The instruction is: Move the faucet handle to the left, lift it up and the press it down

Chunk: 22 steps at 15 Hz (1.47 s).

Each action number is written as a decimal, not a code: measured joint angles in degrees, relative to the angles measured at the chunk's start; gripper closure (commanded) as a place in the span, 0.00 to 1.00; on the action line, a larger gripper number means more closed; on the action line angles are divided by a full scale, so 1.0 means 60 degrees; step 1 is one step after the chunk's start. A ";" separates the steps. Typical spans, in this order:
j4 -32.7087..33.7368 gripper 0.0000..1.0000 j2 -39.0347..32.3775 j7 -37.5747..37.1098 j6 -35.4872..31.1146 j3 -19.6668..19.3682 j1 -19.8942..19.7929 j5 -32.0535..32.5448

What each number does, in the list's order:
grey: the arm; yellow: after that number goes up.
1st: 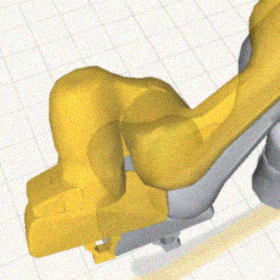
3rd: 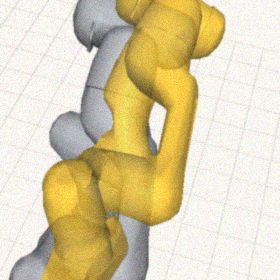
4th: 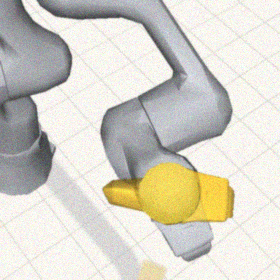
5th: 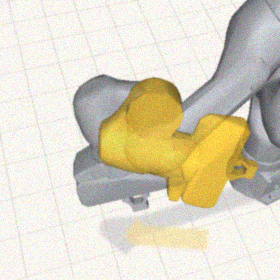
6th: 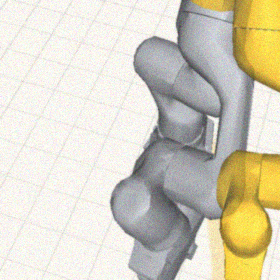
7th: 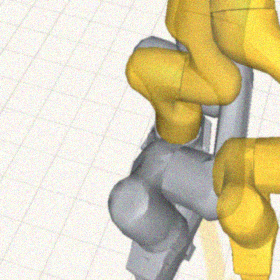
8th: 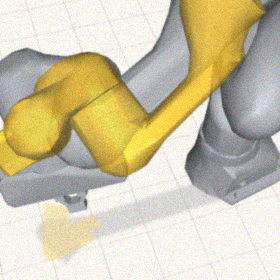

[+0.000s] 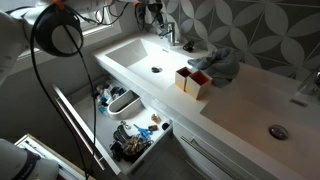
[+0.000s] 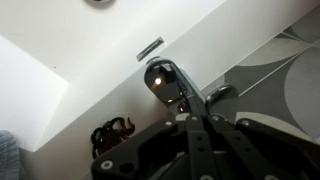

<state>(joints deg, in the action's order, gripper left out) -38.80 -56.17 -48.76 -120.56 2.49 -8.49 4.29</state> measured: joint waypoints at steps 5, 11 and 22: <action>0.0004 1.00 -0.0029 -0.0001 0.0391 0.0505 -0.0392 -0.0758; 0.0004 1.00 -0.0223 0.0088 0.0418 0.1369 -0.1369 -0.2142; 0.0016 0.99 -0.0486 0.0642 0.0414 0.2270 -0.1981 -0.3103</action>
